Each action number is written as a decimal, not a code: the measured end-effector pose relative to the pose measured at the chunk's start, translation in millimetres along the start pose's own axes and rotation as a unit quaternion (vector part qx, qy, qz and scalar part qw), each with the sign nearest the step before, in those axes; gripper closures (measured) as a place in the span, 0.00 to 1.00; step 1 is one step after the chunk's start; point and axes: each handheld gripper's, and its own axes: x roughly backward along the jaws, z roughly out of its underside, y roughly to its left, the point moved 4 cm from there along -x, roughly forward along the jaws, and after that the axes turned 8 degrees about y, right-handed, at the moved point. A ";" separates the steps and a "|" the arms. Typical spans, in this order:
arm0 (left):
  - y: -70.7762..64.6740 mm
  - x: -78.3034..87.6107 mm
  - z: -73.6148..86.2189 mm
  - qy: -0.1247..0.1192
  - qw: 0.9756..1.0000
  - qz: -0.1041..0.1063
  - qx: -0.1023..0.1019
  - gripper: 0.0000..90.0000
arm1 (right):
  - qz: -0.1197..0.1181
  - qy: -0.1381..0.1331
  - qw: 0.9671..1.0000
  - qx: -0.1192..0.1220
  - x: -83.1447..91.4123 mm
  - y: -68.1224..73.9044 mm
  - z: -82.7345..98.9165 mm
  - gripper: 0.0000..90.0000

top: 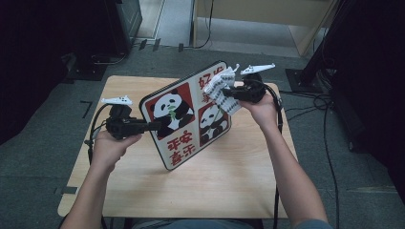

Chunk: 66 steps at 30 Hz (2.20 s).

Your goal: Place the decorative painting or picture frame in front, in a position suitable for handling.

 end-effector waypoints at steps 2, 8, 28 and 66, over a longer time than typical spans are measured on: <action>-0.2 0.0 0.0 0.000 1.000 -0.001 0.000 0.86 | 0.003 -0.003 1.000 0.001 1.0 -1.5 -0.3 0.89; -0.7 -0.2 0.1 0.002 1.000 -0.001 -0.002 0.86 | 0.004 0.001 1.000 -0.002 -3.0 -4.0 3.3 0.89; -0.4 0.2 0.1 0.001 1.000 -0.001 -0.002 0.86 | -0.003 0.012 1.000 -0.008 -13.8 -8.4 31.7 0.89; -2.4 -0.5 0.2 0.003 1.000 -0.003 -0.008 0.86 | 0.006 0.043 0.999 -0.015 -37.5 -9.9 66.4 0.87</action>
